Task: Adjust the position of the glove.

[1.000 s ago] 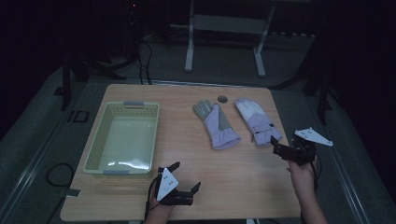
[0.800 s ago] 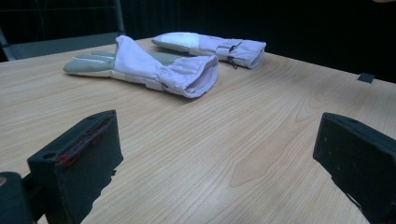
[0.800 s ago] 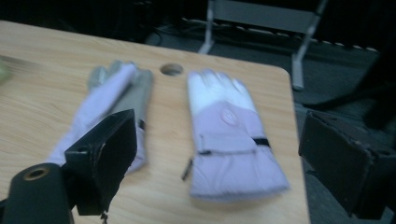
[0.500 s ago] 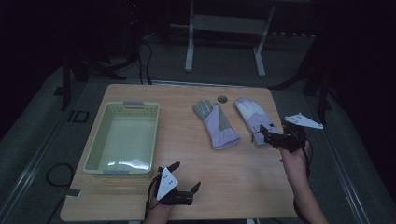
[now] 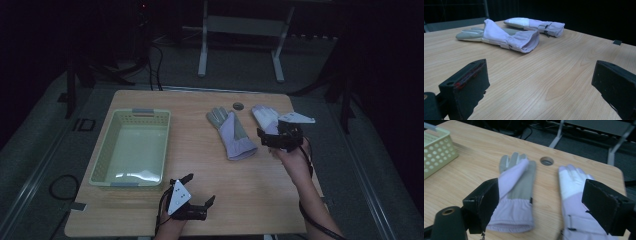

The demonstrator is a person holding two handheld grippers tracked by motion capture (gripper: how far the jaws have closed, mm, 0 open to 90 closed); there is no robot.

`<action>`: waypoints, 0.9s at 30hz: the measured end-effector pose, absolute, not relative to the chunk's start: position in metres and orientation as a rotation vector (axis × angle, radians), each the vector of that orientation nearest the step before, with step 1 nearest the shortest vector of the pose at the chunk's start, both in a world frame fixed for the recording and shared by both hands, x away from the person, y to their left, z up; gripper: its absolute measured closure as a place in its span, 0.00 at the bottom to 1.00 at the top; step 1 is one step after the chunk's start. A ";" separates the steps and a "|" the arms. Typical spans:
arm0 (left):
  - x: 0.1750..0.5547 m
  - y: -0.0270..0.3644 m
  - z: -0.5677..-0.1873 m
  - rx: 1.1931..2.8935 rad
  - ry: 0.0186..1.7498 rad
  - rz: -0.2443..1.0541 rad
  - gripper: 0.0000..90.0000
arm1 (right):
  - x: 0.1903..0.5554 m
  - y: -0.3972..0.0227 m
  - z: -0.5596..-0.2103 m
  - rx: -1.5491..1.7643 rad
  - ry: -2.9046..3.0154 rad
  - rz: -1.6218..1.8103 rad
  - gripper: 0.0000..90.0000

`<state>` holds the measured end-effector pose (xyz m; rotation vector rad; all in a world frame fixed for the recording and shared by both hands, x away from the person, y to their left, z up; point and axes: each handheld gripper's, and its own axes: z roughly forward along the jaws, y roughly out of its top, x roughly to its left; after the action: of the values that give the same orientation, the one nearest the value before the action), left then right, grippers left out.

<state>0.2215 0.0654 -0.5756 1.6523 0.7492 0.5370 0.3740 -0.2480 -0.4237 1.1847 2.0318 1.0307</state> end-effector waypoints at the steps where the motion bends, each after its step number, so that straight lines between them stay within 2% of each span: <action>1: 0.222 0.065 -0.576 1.652 0.749 0.536 0.01 | 0.377 -0.244 -0.425 1.183 2.038 1.035 0.16; 3: 0.222 0.066 -0.576 1.650 0.751 0.535 0.01 | 0.380 -0.238 -0.427 1.181 2.040 1.038 0.17; 4: 0.221 0.066 -0.576 1.650 0.751 0.534 0.01 | 0.385 -0.233 -0.430 1.180 2.070 1.053 0.25; 19: 0.221 0.066 -0.576 1.653 0.739 0.534 0.01 | 0.415 -0.206 -0.466 1.282 2.153 1.039 0.26; 27: 0.221 0.066 -0.576 1.645 0.742 0.532 0.01 | 0.437 -0.189 -0.483 1.360 2.242 0.995 0.32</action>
<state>0.2211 0.0662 -0.5759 1.6449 0.7416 0.5317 0.4368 -0.1892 -0.4829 1.3600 2.2421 0.9955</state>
